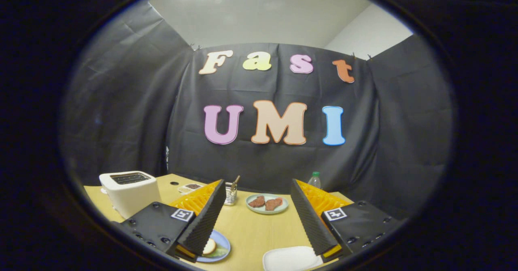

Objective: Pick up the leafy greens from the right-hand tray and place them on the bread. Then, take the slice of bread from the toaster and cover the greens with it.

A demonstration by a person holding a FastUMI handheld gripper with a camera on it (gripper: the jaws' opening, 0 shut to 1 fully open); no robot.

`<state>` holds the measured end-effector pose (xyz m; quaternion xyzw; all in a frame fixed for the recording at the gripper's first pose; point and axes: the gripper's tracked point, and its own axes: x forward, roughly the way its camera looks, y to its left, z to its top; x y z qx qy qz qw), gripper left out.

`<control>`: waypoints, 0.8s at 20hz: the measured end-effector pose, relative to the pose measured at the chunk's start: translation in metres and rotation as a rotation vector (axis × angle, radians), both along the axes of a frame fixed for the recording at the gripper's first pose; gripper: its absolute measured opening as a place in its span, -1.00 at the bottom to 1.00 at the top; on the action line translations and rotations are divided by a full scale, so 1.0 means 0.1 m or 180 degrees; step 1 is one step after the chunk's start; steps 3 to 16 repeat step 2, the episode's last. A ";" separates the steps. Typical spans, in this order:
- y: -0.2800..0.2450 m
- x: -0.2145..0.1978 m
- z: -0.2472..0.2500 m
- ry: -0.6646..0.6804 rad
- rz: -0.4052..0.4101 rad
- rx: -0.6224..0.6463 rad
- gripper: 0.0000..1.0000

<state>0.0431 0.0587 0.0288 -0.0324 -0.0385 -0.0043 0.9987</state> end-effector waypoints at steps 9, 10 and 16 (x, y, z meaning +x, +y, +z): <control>-0.02 -0.02 -0.09 0.0025 0.0013 0.0045 1.00; -0.02 -0.02 -0.09 0.0025 0.0013 0.0045 1.00; -0.02 -0.02 -0.09 0.0025 0.0013 0.0045 1.00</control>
